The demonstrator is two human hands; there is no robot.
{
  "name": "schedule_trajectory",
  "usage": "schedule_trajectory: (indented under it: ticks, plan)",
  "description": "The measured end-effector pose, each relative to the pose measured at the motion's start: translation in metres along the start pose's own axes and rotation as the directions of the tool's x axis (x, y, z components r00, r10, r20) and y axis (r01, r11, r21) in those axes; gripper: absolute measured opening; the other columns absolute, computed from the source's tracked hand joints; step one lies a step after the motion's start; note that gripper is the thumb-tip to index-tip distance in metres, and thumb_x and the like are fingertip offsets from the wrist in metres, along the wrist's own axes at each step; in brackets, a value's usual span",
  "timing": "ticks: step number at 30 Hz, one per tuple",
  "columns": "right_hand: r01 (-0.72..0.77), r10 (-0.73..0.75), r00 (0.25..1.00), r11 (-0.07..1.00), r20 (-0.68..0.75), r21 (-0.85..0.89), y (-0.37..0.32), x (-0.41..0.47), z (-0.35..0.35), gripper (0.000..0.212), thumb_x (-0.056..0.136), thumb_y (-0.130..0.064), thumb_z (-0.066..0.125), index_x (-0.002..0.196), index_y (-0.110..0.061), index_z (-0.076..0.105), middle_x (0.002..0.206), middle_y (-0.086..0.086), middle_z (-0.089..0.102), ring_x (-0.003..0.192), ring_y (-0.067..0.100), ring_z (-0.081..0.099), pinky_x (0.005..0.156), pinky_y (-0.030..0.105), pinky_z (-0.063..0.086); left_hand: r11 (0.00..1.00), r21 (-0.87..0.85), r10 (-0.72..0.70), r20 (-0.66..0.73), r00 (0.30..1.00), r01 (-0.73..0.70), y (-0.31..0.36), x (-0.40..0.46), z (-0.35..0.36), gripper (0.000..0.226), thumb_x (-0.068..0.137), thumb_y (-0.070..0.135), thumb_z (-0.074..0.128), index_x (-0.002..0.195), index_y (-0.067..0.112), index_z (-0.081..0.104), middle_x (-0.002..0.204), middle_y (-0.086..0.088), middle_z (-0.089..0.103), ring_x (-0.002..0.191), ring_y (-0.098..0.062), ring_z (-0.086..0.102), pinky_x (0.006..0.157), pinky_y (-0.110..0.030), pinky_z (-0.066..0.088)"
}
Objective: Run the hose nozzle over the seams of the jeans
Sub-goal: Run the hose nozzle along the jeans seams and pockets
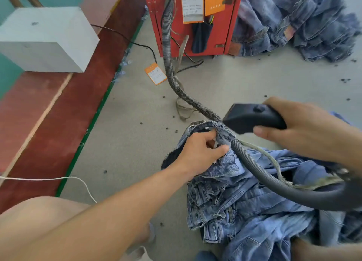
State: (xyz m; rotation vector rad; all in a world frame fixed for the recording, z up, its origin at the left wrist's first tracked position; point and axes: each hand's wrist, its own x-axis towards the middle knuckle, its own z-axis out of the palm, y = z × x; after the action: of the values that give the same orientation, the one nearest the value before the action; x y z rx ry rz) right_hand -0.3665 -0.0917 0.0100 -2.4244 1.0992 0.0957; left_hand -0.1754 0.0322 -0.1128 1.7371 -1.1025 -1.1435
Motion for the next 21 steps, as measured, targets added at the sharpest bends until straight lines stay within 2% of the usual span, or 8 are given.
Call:
schedule_trajectory:
  ticks: [5,8,10,12,15,17,19,21]
  plan:
    - [0.022,-0.022,0.999,1.000,0.046,-0.005,-0.015,0.009,0.021,0.021,0.091,-0.051,0.065,0.095,-0.036,0.051,0.070,-0.012,0.060,0.061,0.003,0.056,0.053,0.025,0.036,1.000,0.013,0.011,0.018,1.000,-0.011,0.000,-0.003,0.007,0.024,0.091,0.027,0.077,0.080,0.010,0.063,0.060,0.013,0.045,0.056,-0.004,0.039,0.055,-0.012,0.037]
    - [-0.030,0.032,0.999,0.998,-0.029,0.061,-0.007,0.018,0.011,0.022,0.094,-0.047,0.067,0.091,-0.031,0.052,0.068,-0.009,0.060,0.062,0.010,0.058,0.054,0.030,0.035,1.000,-0.013,-0.021,0.032,0.999,0.021,0.003,-0.004,0.003,0.011,0.092,0.025,0.075,0.091,0.034,0.071,0.064,0.016,0.050,0.059,-0.005,0.045,0.061,-0.012,0.043]
    - [-0.047,0.049,0.998,0.996,-0.030,0.073,0.003,0.017,0.005,0.023,0.093,-0.046,0.068,0.087,-0.030,0.052,0.062,-0.006,0.060,0.059,0.013,0.059,0.054,0.031,0.035,0.995,-0.062,-0.084,-0.016,0.996,0.083,0.005,-0.001,-0.005,0.012,0.090,0.019,0.073,0.090,0.031,0.075,0.078,0.006,0.070,0.074,-0.013,0.064,0.081,-0.027,0.057]
    - [-0.073,0.076,0.997,0.992,-0.031,0.100,0.010,0.012,0.001,0.024,0.090,-0.049,0.066,0.088,-0.030,0.052,0.057,-0.001,0.062,0.051,0.013,0.061,0.053,0.031,0.038,0.975,-0.155,-0.165,-0.013,0.986,0.161,0.007,0.002,-0.014,0.011,0.086,0.017,0.068,0.093,0.019,0.076,0.095,-0.007,0.076,0.088,-0.018,0.070,0.090,-0.047,0.056]
    - [-0.094,0.104,0.993,0.982,-0.054,0.163,0.015,0.010,-0.001,0.024,0.087,-0.051,0.065,0.092,-0.031,0.053,0.062,-0.016,0.067,0.044,0.009,0.062,0.052,0.032,0.045,0.894,-0.338,-0.295,0.050,0.954,0.294,0.013,0.003,-0.021,0.029,0.078,0.043,0.069,0.090,0.017,0.068,0.090,0.001,0.074,0.090,-0.017,0.067,0.086,-0.042,0.050]
    - [-0.100,0.108,0.993,0.984,-0.049,0.150,0.016,0.010,-0.003,0.025,0.086,-0.053,0.065,0.092,-0.032,0.053,0.062,-0.018,0.067,0.045,0.008,0.062,0.053,0.034,0.046,0.893,-0.297,-0.349,0.020,0.937,0.339,0.011,0.005,-0.021,0.042,0.077,0.053,0.076,0.102,0.020,0.070,0.096,0.004,0.078,0.096,-0.018,0.072,0.089,-0.040,0.055]
    - [-0.098,0.102,0.994,0.986,-0.027,0.132,0.015,0.008,-0.001,0.025,0.086,-0.054,0.064,0.093,-0.033,0.053,0.061,-0.010,0.067,0.047,0.009,0.062,0.054,0.033,0.045,0.920,-0.233,-0.335,-0.045,0.941,0.317,0.007,0.004,-0.021,0.020,0.083,0.026,0.075,0.103,0.025,0.070,0.092,0.004,0.076,0.086,-0.017,0.072,0.082,-0.035,0.060]
    - [-0.092,0.095,0.995,0.991,-0.022,0.098,0.015,0.007,0.002,0.023,0.090,-0.052,0.066,0.093,-0.033,0.053,0.061,-0.004,0.064,0.054,0.011,0.061,0.054,0.033,0.041,0.895,-0.290,-0.360,-0.022,0.933,0.338,0.008,0.004,-0.023,0.033,0.085,-0.003,0.058,0.105,0.020,0.070,0.091,-0.004,0.072,0.078,-0.021,0.066,0.071,-0.035,0.057]
